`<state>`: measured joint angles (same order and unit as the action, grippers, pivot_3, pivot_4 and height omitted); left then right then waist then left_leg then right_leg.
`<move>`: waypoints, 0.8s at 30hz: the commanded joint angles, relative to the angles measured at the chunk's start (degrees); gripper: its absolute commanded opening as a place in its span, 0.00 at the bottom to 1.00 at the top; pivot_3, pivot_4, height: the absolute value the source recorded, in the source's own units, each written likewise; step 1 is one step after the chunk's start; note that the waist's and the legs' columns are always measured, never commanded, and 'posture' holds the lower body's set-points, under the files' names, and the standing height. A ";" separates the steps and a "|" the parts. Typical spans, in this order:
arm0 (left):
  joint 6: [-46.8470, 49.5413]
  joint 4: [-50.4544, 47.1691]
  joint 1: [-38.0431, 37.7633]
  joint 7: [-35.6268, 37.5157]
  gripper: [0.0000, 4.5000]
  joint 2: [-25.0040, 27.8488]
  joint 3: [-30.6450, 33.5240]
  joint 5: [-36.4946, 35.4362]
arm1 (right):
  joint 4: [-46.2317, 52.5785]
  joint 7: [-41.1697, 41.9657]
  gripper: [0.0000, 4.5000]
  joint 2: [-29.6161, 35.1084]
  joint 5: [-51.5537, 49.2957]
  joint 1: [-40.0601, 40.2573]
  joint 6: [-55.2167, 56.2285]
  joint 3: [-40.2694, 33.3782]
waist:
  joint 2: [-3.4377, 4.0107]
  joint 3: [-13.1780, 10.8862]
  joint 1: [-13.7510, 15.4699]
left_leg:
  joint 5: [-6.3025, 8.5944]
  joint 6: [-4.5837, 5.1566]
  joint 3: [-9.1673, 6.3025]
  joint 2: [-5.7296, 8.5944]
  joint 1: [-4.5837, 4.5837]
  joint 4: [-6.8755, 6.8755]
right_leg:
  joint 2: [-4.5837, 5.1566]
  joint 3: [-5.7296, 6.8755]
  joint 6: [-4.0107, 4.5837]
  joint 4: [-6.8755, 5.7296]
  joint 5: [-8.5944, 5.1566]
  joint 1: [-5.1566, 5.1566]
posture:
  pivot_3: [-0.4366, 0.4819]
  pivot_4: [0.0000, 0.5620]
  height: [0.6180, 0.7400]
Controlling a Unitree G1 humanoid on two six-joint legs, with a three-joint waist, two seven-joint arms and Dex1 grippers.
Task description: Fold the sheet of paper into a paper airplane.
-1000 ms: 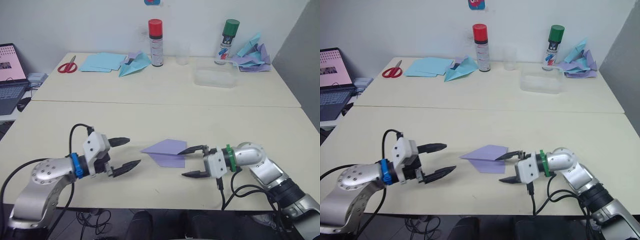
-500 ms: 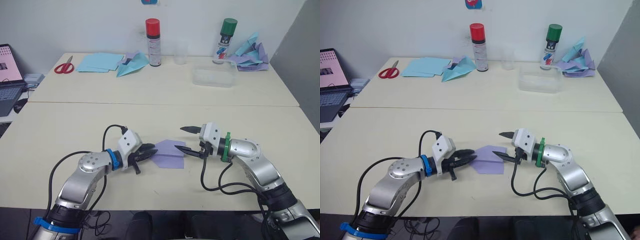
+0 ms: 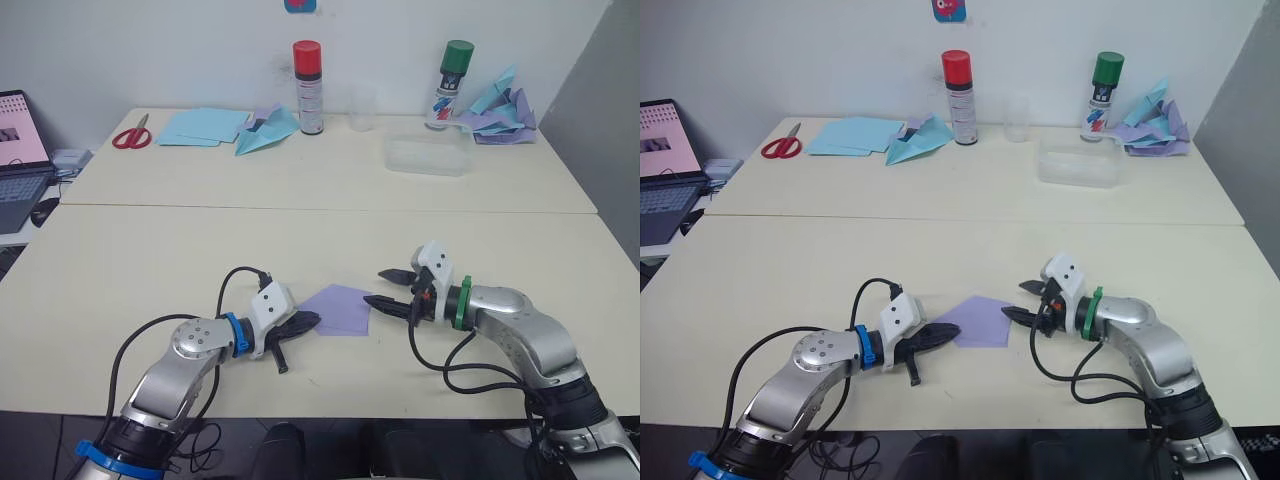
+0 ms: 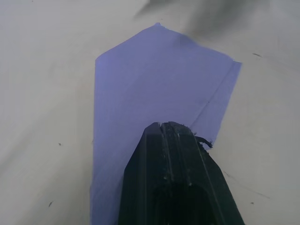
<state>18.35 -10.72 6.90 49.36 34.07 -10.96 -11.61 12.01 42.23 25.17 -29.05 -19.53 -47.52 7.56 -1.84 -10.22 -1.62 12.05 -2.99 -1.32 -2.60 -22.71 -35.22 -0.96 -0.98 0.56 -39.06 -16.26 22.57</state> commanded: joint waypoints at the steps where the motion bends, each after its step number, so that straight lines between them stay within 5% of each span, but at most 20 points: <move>1: 0.28 0.91 -1.28 0.09 0.00 0.51 -1.04 1.41 | -2.45 -2.55 0.74 -1.63 -3.42 -3.36 -9.24 -1.67 | 0.01 0.01 -0.02 | 0.00 0.00 0.00 0.00 0.01 0.00 | 0.00 0.00 -0.01 0.00 0.01 0.00 | 0.48 0.27 1.00; 10: 0.65 -0.16 -2.92 -0.50 0.00 0.92 0.28 1.00 | -6.39 -4.67 0.74 -0.44 -0.83 -8.33 -16.00 1.07 | 0.03 0.11 -0.06 | 0.00 0.01 0.01 0.02 0.02 0.00 | -0.01 0.00 -0.02 0.04 0.01 -0.01 | 0.48 0.27 1.00; 17: 1.21 -1.12 -4.29 -0.63 0.00 0.80 0.34 0.86 | -8.93 -3.67 0.74 -7.03 -4.60 -9.39 -19.13 0.75 | 0.02 0.15 -0.33 | 0.01 0.01 0.02 0.00 0.31 0.02 | -0.09 -0.01 -0.03 0.03 0.01 -0.24 | 0.48 0.27 1.00; 24: 1.16 0.58 -3.44 -0.74 0.00 0.37 -0.11 1.39 | -16.92 -2.82 0.70 -13.06 -0.88 -10.55 -10.76 1.66 | 0.06 0.22 -0.33 | 0.01 0.01 0.00 -0.04 0.37 0.05 | -0.26 0.00 -0.02 0.02 0.01 -0.26 | 0.48 0.27 1.00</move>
<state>18.30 -11.85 4.23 48.41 34.18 -9.58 -11.53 -3.82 38.83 12.59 -30.32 -30.07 -59.30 8.08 -1.78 -10.00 -1.95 12.05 -2.98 -1.31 -2.65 -22.34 -35.17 -1.22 -0.99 0.54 -39.04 -16.25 22.31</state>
